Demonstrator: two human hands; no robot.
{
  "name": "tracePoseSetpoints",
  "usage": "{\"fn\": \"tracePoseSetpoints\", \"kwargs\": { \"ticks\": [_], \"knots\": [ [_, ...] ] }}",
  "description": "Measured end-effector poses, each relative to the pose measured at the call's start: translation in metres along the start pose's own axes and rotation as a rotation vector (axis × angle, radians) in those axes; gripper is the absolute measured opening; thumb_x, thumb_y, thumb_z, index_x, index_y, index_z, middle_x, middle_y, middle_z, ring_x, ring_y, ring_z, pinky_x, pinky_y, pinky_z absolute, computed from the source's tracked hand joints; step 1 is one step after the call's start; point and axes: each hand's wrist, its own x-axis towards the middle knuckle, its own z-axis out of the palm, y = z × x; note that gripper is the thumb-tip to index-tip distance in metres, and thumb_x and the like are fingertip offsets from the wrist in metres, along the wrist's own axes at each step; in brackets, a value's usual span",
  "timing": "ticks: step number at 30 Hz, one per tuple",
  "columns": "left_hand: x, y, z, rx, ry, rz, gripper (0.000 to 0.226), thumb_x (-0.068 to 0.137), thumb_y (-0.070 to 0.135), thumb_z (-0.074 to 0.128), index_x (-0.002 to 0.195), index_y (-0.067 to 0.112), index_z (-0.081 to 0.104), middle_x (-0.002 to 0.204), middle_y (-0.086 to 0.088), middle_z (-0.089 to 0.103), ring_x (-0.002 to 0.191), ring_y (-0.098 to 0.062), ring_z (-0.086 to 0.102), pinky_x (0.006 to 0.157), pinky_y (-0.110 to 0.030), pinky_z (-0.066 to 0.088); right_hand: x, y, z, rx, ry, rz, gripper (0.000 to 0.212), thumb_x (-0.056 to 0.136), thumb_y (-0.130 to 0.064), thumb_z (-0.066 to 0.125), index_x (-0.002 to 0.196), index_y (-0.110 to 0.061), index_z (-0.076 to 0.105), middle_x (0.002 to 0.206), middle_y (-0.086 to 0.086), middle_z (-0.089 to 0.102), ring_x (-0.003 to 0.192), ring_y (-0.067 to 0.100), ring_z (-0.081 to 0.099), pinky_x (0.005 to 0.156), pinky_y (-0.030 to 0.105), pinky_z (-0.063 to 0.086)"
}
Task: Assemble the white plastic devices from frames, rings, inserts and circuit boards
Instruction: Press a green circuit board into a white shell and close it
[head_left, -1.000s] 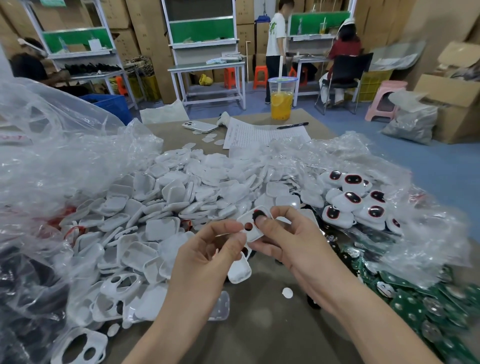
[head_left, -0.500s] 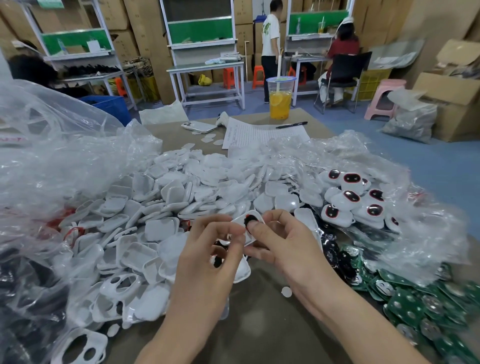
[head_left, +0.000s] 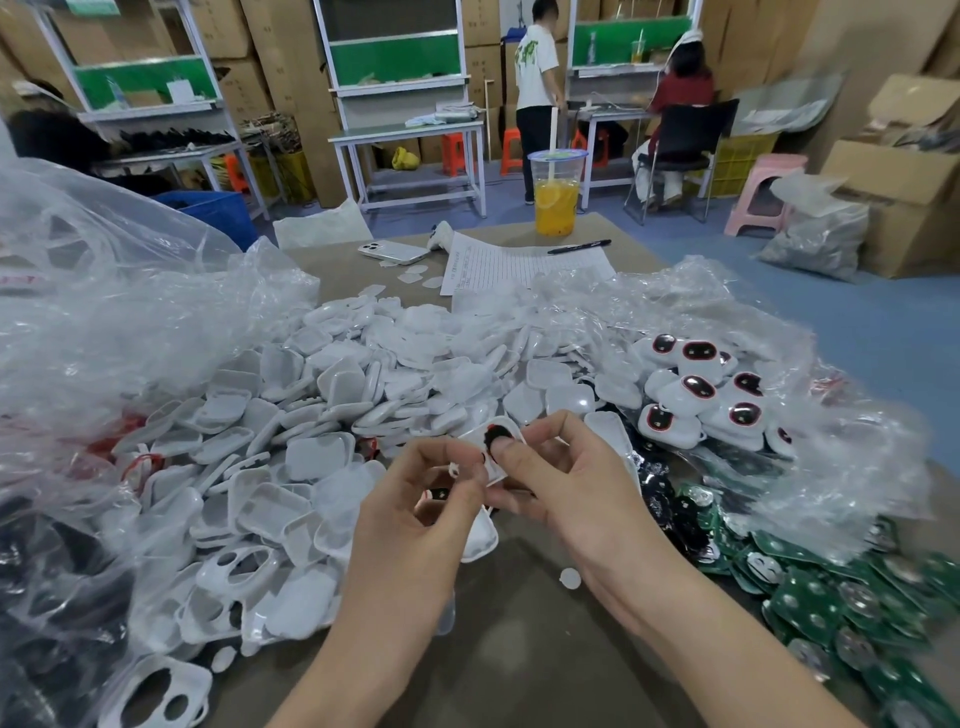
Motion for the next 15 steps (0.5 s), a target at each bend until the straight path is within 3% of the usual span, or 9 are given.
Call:
{"fn": "tracePoseSetpoints", "kwargs": {
  "ticks": [3, 6, 11, 15],
  "knots": [
    [0.001, 0.0001, 0.0005, -0.085, 0.033, -0.039, 0.018, 0.091, 0.02, 0.071, 0.084, 0.034, 0.062, 0.077, 0.01, 0.069, 0.065, -0.007, 0.06, 0.058, -0.016, 0.047, 0.0007, 0.0005, 0.0004, -0.022, -0.013, 0.009, 0.015, 0.09, -0.012, 0.073, 0.088, -0.011, 0.058, 0.077, -0.001, 0.074, 0.074, 0.026, 0.076, 0.074, 0.028, 0.06],
    [0.0038, 0.0, -0.0022, -0.16, 0.018, -0.093, 0.017, 0.09, 0.022, 0.071, 0.098, 0.033, 0.062, 0.081, 0.007, 0.07, 0.064, -0.007, 0.057, 0.06, -0.017, 0.049, 0.0005, 0.0002, 0.0006, -0.041, -0.023, 0.014, 0.016, 0.091, -0.013, 0.073, 0.09, -0.01, 0.057, 0.077, -0.001, 0.075, 0.067, 0.022, 0.074, 0.075, 0.029, 0.061],
    [0.0036, -0.0032, -0.0057, -0.103, -0.041, -0.072, 0.025, 0.096, 0.026, 0.064, 0.109, 0.047, 0.067, 0.084, 0.009, 0.072, 0.07, -0.006, 0.06, 0.069, -0.023, 0.049, -0.0006, 0.0027, 0.0006, -0.048, -0.04, 0.015, 0.014, 0.09, -0.014, 0.074, 0.086, -0.015, 0.06, 0.077, -0.001, 0.074, 0.077, 0.025, 0.076, 0.079, 0.033, 0.062],
    [0.0016, -0.0048, -0.0032, -0.17, -0.039, -0.095, 0.029, 0.099, 0.018, 0.06, 0.106, 0.043, 0.071, 0.078, 0.014, 0.07, 0.064, -0.002, 0.058, 0.059, -0.016, 0.049, -0.0003, 0.0053, 0.0023, -0.058, -0.061, 0.024, 0.014, 0.089, -0.013, 0.075, 0.082, -0.023, 0.069, 0.076, 0.002, 0.067, 0.075, 0.02, 0.074, 0.071, 0.027, 0.06]
  ]
}}
